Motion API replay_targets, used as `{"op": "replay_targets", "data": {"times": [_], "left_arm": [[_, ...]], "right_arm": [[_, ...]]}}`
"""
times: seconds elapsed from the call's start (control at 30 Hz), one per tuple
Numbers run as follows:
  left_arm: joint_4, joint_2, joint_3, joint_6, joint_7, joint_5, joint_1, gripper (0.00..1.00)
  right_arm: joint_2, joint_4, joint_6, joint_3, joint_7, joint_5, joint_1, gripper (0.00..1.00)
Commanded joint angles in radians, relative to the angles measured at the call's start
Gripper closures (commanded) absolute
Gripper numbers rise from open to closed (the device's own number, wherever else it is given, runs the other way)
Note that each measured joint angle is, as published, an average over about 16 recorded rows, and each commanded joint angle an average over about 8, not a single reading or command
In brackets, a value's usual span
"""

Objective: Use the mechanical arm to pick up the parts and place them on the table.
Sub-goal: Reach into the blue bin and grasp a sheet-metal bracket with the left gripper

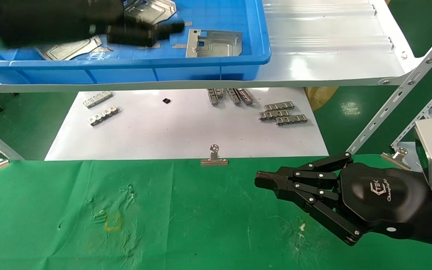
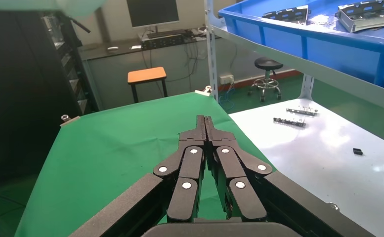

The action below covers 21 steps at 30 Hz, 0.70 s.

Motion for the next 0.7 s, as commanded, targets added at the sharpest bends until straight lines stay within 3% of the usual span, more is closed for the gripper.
{"op": "replay_targets", "data": {"times": [0.03,0.13,0.17,0.23,0.27,0.4,0.43,0.5,0.53,0.7], "left_arm": [[0.139,0.063,0.024,-0.076,0.029,0.070,-0.075,0.00],[0.273,0.131,0.042,-0.187,0.061,0.120,-0.128,0.01],[0.311,0.150,0.047,-0.217,0.070,0.133,-0.142,0.07],[0.375,0.181,0.056,-0.265,0.084,0.152,-0.164,0.32],[0.404,0.195,0.060,-0.287,0.089,0.160,-0.174,0.45],[0.491,0.233,0.068,-0.350,0.102,0.178,-0.202,0.94],[0.507,0.238,0.069,-0.362,0.103,0.180,-0.207,1.00],[0.536,0.247,0.072,-0.383,0.104,0.186,-0.217,1.00],[0.548,0.250,0.074,-0.392,0.103,0.189,-0.221,1.00],[0.599,0.260,0.086,-0.425,0.088,0.207,-0.238,1.00]], "right_arm": [[0.000,0.000,0.000,0.000,0.000,0.000,0.000,1.00],[0.000,0.000,0.000,0.000,0.000,0.000,0.000,1.00],[0.000,0.000,0.000,0.000,0.000,0.000,0.000,1.00],[0.000,0.000,0.000,0.000,0.000,0.000,0.000,0.99],[0.000,0.000,0.000,0.000,0.000,0.000,0.000,0.91],[0.000,0.000,0.000,0.000,0.000,0.000,0.000,0.41],[0.000,0.000,0.000,0.000,0.000,0.000,0.000,0.28],[0.000,0.000,0.000,0.000,0.000,0.000,0.000,0.04],[0.000,0.000,0.000,0.000,0.000,0.000,0.000,0.00],[0.000,0.000,0.000,0.000,0.000,0.000,0.000,0.00]]}}
